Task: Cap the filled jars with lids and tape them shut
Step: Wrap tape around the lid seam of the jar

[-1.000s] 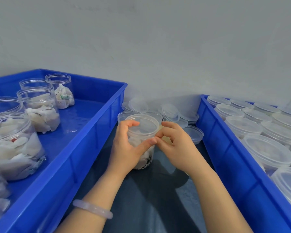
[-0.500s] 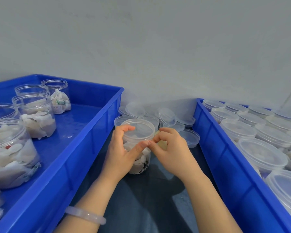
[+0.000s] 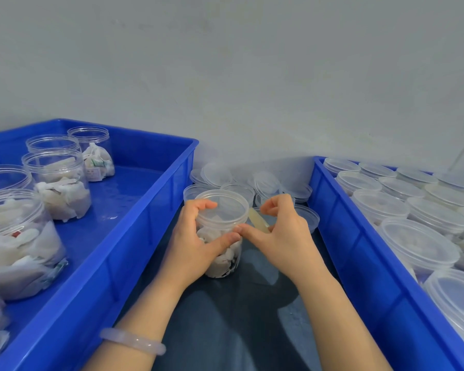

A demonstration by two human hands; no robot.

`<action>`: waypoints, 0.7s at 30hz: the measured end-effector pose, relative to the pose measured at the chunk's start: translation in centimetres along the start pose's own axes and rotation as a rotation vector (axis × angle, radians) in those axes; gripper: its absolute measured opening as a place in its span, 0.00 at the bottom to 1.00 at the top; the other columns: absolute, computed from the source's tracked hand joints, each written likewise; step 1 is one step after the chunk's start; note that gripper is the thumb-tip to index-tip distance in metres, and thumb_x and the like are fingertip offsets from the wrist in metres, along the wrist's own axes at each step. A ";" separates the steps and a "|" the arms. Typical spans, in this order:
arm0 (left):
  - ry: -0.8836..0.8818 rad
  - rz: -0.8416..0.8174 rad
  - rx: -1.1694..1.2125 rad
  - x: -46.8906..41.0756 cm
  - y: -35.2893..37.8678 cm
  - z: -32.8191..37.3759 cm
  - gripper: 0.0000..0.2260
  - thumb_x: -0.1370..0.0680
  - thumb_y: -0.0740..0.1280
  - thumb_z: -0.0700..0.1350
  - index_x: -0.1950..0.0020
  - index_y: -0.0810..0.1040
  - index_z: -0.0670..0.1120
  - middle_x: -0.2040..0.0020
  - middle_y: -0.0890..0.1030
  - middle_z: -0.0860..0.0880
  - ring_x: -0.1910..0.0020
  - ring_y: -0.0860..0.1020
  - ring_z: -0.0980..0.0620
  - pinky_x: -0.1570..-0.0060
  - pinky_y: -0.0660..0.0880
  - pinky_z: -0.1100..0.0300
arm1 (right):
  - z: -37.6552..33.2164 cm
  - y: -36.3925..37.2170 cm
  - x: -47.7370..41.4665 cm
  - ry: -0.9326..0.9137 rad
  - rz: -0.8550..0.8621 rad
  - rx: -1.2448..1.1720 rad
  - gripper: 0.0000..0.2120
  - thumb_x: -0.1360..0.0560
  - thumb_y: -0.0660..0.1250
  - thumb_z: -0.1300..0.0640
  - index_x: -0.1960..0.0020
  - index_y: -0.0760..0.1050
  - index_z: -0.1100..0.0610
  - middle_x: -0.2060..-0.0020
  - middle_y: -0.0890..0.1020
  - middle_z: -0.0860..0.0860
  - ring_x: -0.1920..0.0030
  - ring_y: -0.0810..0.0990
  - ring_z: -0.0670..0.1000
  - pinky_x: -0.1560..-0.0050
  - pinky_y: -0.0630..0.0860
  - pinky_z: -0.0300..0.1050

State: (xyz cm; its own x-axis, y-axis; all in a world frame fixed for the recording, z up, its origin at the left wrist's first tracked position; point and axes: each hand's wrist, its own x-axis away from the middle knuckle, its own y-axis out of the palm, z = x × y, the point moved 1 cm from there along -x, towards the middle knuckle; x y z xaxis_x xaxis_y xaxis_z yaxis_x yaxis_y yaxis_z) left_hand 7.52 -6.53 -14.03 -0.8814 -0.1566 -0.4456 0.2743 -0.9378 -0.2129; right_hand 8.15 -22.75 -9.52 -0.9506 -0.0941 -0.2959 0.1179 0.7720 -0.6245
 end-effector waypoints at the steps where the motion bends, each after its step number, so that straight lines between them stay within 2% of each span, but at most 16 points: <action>1: 0.003 -0.010 -0.003 0.0 0.0 0.1 0.26 0.43 0.71 0.65 0.48 0.67 0.64 0.47 0.70 0.72 0.49 0.70 0.68 0.56 0.64 0.80 | 0.0 0.0 0.0 0.009 -0.005 0.001 0.23 0.33 0.74 0.43 0.49 0.64 0.49 0.57 0.71 0.36 0.58 0.71 0.41 0.63 0.65 0.31; 5: 0.000 -0.020 0.010 -0.1 -0.3 0.3 0.27 0.45 0.72 0.65 0.50 0.67 0.67 0.48 0.71 0.72 0.47 0.71 0.68 0.55 0.67 0.77 | 0.1 0.2 0.1 0.038 -0.056 0.017 0.23 0.34 0.72 0.38 0.51 0.64 0.47 0.59 0.73 0.41 0.59 0.71 0.42 0.65 0.65 0.37; 7: -0.004 -0.009 0.003 0.0 -0.4 0.4 0.25 0.44 0.73 0.67 0.51 0.67 0.69 0.48 0.72 0.71 0.47 0.72 0.66 0.53 0.68 0.74 | 0.3 0.0 0.0 0.044 -0.084 0.004 0.24 0.34 0.70 0.37 0.47 0.64 0.46 0.51 0.74 0.42 0.52 0.74 0.45 0.59 0.69 0.38; 8: 0.006 0.000 0.007 0.1 -0.4 0.4 0.25 0.43 0.74 0.69 0.51 0.67 0.69 0.47 0.72 0.71 0.46 0.72 0.66 0.52 0.69 0.73 | 0.2 -0.1 0.0 0.059 -0.112 -0.008 0.28 0.35 0.69 0.35 0.43 0.65 0.46 0.46 0.74 0.43 0.47 0.76 0.48 0.53 0.73 0.41; 10: 0.044 0.021 0.037 0.4 -0.5 0.5 0.25 0.41 0.74 0.68 0.49 0.69 0.65 0.46 0.74 0.68 0.44 0.74 0.64 0.48 0.70 0.68 | 0.1 -0.5 0.1 0.100 -0.179 -0.002 0.40 0.39 0.66 0.29 0.33 0.62 0.46 0.37 0.73 0.49 0.45 0.79 0.54 0.45 0.76 0.50; 12: 0.078 0.014 0.072 0.8 -0.5 0.5 0.22 0.37 0.72 0.64 0.48 0.69 0.63 0.46 0.76 0.63 0.44 0.76 0.58 0.46 0.73 0.62 | -0.4 -1.1 0.4 0.113 -0.218 0.012 0.50 0.47 0.63 0.24 0.29 0.60 0.44 0.37 0.73 0.49 0.49 0.82 0.54 0.48 0.78 0.47; 13: 0.095 0.003 0.084 1.0 -0.5 0.7 0.20 0.36 0.71 0.63 0.48 0.69 0.64 0.47 0.77 0.63 0.45 0.77 0.58 0.47 0.74 0.63 | -0.6 -1.4 0.4 0.110 -0.222 -0.025 0.50 0.49 0.65 0.25 0.30 0.62 0.44 0.39 0.74 0.48 0.53 0.83 0.51 0.55 0.79 0.41; 15: 0.116 -0.014 0.129 1.3 -0.2 1.1 0.18 0.34 0.69 0.60 0.47 0.69 0.62 0.49 0.77 0.66 0.49 0.78 0.61 0.51 0.74 0.68 | -0.9 -2.0 0.5 0.082 -0.228 -0.123 0.42 0.49 0.69 0.31 0.37 0.68 0.44 0.42 0.74 0.46 0.62 0.82 0.45 0.69 0.75 0.32; 16: 0.111 -0.016 0.169 1.4 0.0 1.1 0.19 0.33 0.69 0.59 0.46 0.68 0.58 0.50 0.77 0.67 0.51 0.78 0.62 0.53 0.74 0.68 | -1.0 -2.2 0.5 0.069 -0.241 -0.149 0.37 0.48 0.71 0.33 0.41 0.70 0.43 0.42 0.74 0.45 0.64 0.81 0.44 0.71 0.73 0.31; 17: 0.092 -0.014 0.220 1.5 0.1 1.0 0.20 0.33 0.68 0.58 0.46 0.68 0.55 0.52 0.78 0.66 0.54 0.78 0.62 0.54 0.74 0.67 | -1.0 -2.4 0.6 0.061 -0.259 -0.152 0.34 0.46 0.72 0.34 0.43 0.71 0.43 0.42 0.74 0.44 0.63 0.81 0.43 0.69 0.74 0.31; 19: 0.047 -0.013 0.317 1.5 0.3 0.9 0.22 0.34 0.68 0.58 0.45 0.69 0.51 0.55 0.78 0.62 0.55 0.78 0.60 0.56 0.76 0.62 | -1.0 -2.7 0.6 0.055 -0.292 -0.120 0.32 0.40 0.73 0.36 0.39 0.71 0.43 0.41 0.75 0.42 0.56 0.81 0.43 0.56 0.78 0.41; 20: 0.033 -0.013 0.350 1.5 0.3 0.9 0.22 0.34 0.68 0.58 0.45 0.69 0.50 0.55 0.78 0.60 0.55 0.78 0.58 0.56 0.76 0.61 | -1.0 -2.9 0.6 0.050 -0.299 -0.108 0.31 0.37 0.73 0.38 0.36 0.71 0.44 0.41 0.75 0.41 0.52 0.79 0.44 0.51 0.77 0.44; 21: 0.023 -0.012 0.371 1.4 0.3 0.8 0.23 0.35 0.68 0.58 0.45 0.69 0.49 0.55 0.79 0.57 0.56 0.78 0.57 0.57 0.76 0.60 | -1.0 -3.0 0.7 0.041 -0.304 -0.108 0.29 0.34 0.72 0.41 0.34 0.70 0.44 0.40 0.75 0.41 0.52 0.77 0.43 0.50 0.76 0.44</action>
State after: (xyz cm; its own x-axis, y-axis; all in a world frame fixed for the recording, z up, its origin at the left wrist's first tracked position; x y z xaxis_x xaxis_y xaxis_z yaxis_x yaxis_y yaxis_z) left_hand 6.06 -7.25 -14.02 -0.8737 -0.1421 -0.4653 0.1024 -0.9887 0.1098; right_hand 6.91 -24.50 -7.18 -0.9486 -0.3071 -0.0768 -0.2023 0.7746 -0.5993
